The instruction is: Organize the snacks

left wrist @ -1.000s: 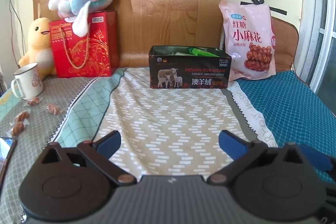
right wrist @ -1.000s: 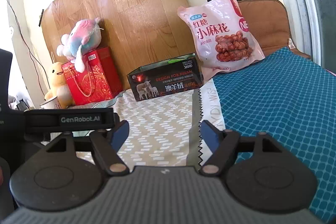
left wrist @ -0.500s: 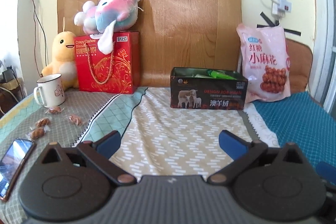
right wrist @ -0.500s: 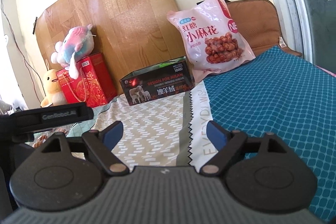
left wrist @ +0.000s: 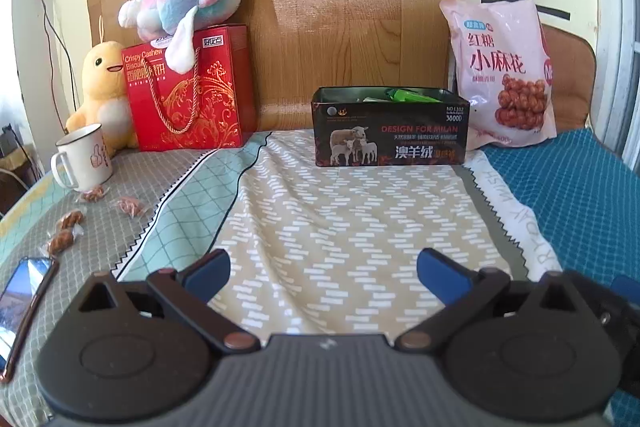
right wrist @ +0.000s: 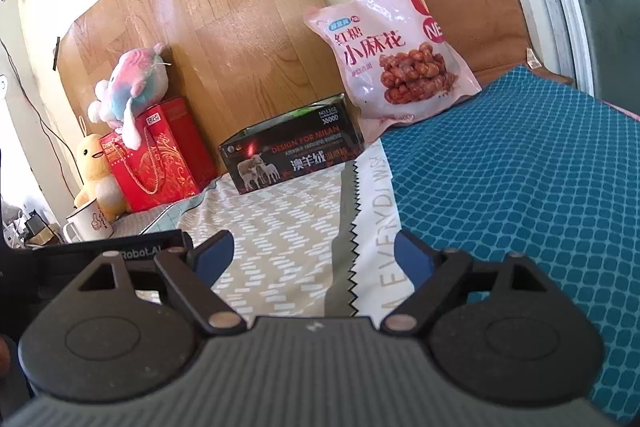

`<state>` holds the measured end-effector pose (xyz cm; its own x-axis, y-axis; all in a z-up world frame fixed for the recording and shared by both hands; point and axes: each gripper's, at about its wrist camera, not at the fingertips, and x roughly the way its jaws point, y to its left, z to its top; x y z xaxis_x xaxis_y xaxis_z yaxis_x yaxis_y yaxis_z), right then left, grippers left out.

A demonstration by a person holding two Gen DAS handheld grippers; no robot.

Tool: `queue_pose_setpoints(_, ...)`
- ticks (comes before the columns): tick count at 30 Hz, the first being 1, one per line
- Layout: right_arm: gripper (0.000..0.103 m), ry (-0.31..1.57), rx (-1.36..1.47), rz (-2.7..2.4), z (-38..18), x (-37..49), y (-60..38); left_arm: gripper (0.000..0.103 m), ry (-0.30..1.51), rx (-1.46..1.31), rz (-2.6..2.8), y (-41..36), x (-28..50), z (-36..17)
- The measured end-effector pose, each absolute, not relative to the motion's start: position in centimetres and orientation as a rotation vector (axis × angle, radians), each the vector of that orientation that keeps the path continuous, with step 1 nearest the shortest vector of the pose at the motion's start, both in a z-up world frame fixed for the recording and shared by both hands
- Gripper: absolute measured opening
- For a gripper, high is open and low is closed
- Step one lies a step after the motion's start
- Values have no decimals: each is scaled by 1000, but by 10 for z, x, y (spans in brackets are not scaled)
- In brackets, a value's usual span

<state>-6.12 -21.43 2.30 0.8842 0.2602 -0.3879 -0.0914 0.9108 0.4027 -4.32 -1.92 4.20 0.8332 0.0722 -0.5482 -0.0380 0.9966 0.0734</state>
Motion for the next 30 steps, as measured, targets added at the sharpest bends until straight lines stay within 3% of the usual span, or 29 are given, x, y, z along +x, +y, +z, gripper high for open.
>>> queue_pose_setpoints(30, 91, 505, 429, 171, 8, -51, -224, 103, 669, 146, 46, -37, -31, 24)
